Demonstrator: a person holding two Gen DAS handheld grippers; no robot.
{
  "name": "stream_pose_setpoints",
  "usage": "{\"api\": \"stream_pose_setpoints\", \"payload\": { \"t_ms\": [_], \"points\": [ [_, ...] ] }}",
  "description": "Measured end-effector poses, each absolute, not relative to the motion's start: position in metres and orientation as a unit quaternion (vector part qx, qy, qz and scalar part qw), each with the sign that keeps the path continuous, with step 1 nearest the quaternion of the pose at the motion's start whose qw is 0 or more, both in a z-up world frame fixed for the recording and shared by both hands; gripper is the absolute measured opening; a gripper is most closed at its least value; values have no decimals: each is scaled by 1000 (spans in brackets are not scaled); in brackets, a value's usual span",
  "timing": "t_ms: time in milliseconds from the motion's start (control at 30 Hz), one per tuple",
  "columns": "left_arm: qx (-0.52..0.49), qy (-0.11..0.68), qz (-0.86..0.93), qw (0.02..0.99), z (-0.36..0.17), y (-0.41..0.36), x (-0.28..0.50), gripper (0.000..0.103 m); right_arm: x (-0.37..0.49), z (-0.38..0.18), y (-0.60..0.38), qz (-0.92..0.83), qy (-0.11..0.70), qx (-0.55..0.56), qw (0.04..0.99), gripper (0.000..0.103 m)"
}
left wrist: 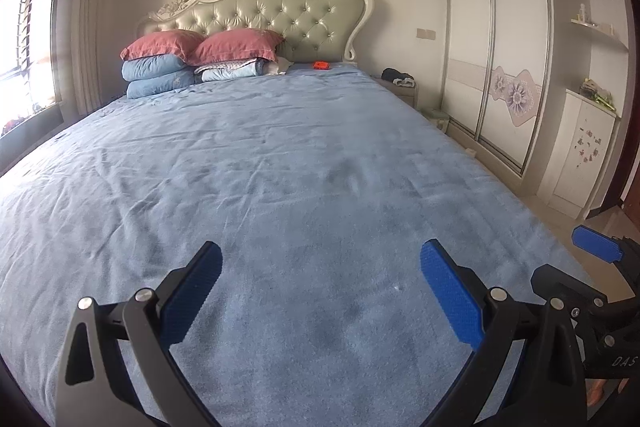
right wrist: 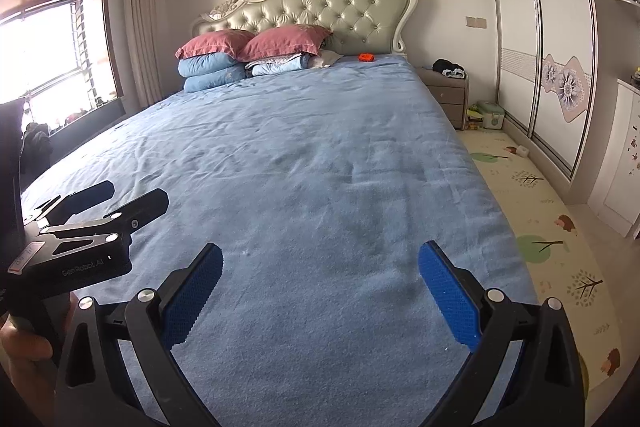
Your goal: Collect trash
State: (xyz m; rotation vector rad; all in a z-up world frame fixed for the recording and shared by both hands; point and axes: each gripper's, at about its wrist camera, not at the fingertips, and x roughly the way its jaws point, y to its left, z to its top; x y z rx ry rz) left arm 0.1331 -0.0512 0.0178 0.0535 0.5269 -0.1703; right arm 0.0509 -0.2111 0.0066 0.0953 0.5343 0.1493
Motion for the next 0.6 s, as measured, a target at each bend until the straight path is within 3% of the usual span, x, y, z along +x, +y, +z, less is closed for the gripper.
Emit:
{"api": "stream_pose_setpoints", "payload": {
  "t_ms": [600],
  "points": [
    [27,263,-83,961,15,-52,131,99,52,2,-211,77,270,53,958,95]
  ]
}}
